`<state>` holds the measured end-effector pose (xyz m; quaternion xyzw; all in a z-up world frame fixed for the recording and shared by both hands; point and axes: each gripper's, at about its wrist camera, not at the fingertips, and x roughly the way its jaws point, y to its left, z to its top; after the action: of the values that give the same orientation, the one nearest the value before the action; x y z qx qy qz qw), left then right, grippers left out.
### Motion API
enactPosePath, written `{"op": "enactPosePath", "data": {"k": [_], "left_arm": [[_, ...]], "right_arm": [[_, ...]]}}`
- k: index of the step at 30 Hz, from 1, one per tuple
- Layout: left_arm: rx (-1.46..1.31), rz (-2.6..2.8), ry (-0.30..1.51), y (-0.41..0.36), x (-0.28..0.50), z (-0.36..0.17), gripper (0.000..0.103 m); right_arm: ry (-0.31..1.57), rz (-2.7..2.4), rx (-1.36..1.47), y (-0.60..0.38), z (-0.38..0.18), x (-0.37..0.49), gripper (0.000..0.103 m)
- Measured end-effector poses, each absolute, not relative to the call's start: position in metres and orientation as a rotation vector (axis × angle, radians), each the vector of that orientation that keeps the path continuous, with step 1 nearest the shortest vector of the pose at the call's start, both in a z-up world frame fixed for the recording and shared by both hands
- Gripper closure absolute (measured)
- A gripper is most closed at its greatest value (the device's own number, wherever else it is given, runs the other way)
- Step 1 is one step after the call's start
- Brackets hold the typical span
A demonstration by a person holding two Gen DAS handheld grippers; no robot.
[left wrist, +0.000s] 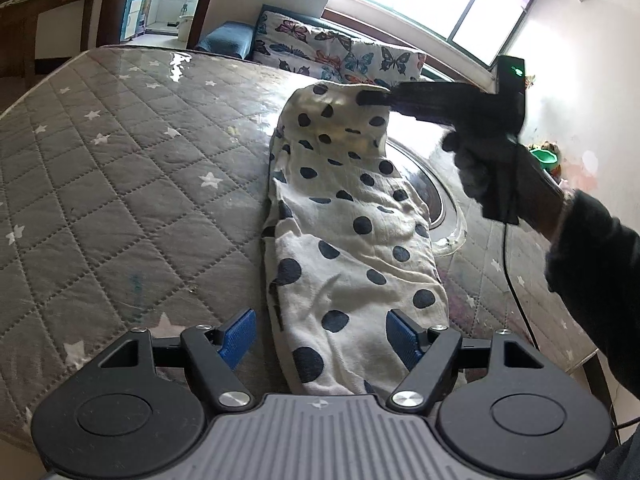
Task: Fold clothes
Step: 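Fold the waistband over toward the hem with the right gripper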
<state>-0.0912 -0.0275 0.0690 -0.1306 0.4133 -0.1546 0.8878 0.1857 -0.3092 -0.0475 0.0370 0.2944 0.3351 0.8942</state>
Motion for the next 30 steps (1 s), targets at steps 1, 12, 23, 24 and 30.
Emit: {"op": "enactPosePath", "data": {"k": [1,12,23,24,30], "left_arm": [[-0.273,-0.321,0.855,-0.025,-0.091,0.069,0.027],[-0.312,-0.254,0.826,0.002,-0.086,0.068,0.027],[-0.336,-0.218,0.756,0.025,-0.076,0.083,0.027],[-0.335,-0.224,0.751,0.025,-0.076,0.084,0.027],[-0.304,-0.303,0.717,0.012,-0.074,0.096,0.027]], "right_arm": [[0.608,0.705,0.069,-0.307,-0.046,0.178,0.084],[0.603,0.93,0.013,-0.303,-0.036,0.075,0.084],[0.588,1.212,-0.179,-0.295,-0.038,-0.041,0.084],[0.592,1.227,-0.205,-0.294,-0.042,-0.048,0.084],[0.61,1.293,-0.338,-0.292,-0.059,-0.076,0.084]]}}
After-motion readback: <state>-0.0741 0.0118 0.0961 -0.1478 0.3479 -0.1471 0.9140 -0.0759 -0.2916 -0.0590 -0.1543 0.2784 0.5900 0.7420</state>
